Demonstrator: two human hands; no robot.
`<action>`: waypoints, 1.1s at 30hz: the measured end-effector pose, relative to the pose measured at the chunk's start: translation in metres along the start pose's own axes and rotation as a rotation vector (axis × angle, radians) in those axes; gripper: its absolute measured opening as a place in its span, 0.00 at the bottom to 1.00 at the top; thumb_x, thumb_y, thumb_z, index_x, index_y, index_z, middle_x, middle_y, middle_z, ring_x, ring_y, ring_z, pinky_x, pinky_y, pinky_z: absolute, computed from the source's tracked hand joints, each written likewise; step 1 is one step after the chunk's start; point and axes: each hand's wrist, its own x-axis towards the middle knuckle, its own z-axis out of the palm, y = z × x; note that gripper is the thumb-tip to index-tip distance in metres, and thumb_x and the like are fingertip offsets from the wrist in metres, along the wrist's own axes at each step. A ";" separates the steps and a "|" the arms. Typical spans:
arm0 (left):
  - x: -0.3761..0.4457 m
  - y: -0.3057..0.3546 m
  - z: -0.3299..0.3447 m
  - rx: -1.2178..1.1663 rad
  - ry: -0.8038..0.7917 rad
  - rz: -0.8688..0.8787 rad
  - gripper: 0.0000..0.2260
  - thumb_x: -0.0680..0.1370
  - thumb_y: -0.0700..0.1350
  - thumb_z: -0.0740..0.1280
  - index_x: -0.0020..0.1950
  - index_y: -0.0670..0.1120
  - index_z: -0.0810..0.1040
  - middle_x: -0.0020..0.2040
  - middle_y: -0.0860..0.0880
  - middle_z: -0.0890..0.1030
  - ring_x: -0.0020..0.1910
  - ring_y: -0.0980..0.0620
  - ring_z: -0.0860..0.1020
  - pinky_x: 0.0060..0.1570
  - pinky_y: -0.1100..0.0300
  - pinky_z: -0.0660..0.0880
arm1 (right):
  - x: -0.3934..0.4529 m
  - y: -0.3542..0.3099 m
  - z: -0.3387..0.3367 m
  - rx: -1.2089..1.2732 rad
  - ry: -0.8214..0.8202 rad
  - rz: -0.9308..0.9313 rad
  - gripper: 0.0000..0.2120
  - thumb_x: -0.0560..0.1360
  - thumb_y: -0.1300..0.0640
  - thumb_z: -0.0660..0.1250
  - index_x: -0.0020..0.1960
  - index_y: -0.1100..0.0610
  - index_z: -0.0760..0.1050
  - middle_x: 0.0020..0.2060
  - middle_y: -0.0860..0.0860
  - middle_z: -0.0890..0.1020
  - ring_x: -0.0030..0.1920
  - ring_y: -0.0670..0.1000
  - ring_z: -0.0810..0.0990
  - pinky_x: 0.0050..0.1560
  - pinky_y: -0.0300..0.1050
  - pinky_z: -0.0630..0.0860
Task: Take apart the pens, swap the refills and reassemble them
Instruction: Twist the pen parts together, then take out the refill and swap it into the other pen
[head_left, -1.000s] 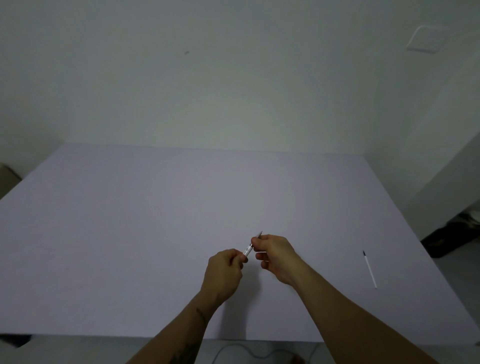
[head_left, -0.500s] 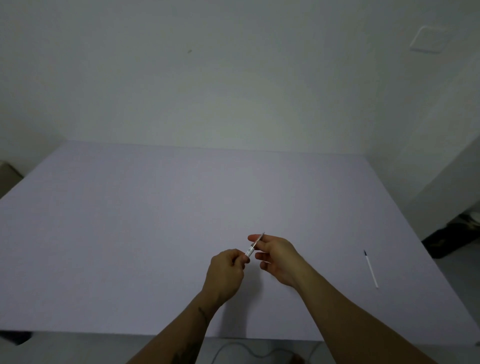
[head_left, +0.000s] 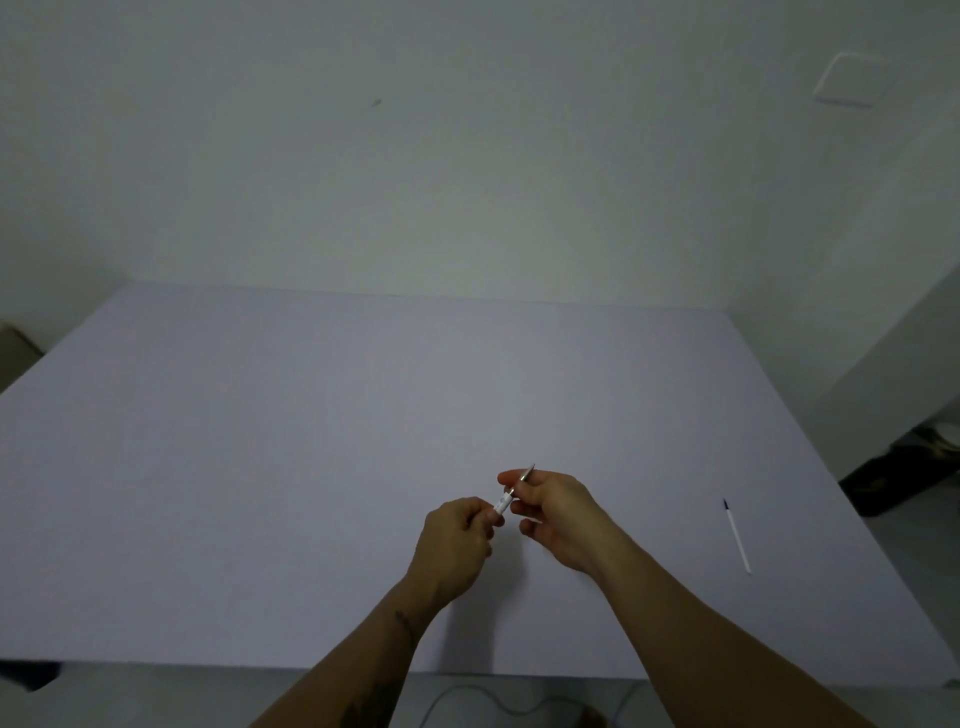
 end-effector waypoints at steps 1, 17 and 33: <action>0.000 0.002 0.000 -0.002 -0.019 -0.002 0.12 0.82 0.43 0.59 0.49 0.44 0.82 0.38 0.50 0.80 0.36 0.53 0.79 0.33 0.72 0.71 | 0.000 0.001 -0.003 0.009 -0.013 -0.007 0.12 0.80 0.63 0.62 0.49 0.54 0.84 0.50 0.54 0.82 0.51 0.53 0.78 0.49 0.47 0.77; 0.010 0.013 0.030 0.029 -0.154 -0.094 0.09 0.79 0.46 0.64 0.47 0.48 0.83 0.37 0.50 0.82 0.37 0.55 0.81 0.34 0.68 0.71 | 0.019 -0.008 -0.072 0.109 0.239 -0.099 0.10 0.74 0.68 0.67 0.51 0.58 0.81 0.42 0.56 0.85 0.39 0.51 0.80 0.40 0.44 0.74; 0.044 0.026 0.094 0.174 -0.169 -0.171 0.10 0.77 0.48 0.67 0.39 0.49 0.84 0.37 0.49 0.86 0.39 0.49 0.84 0.40 0.60 0.78 | 0.063 0.045 -0.174 -0.972 0.332 -0.077 0.09 0.71 0.56 0.70 0.48 0.56 0.73 0.40 0.51 0.77 0.38 0.52 0.77 0.37 0.42 0.72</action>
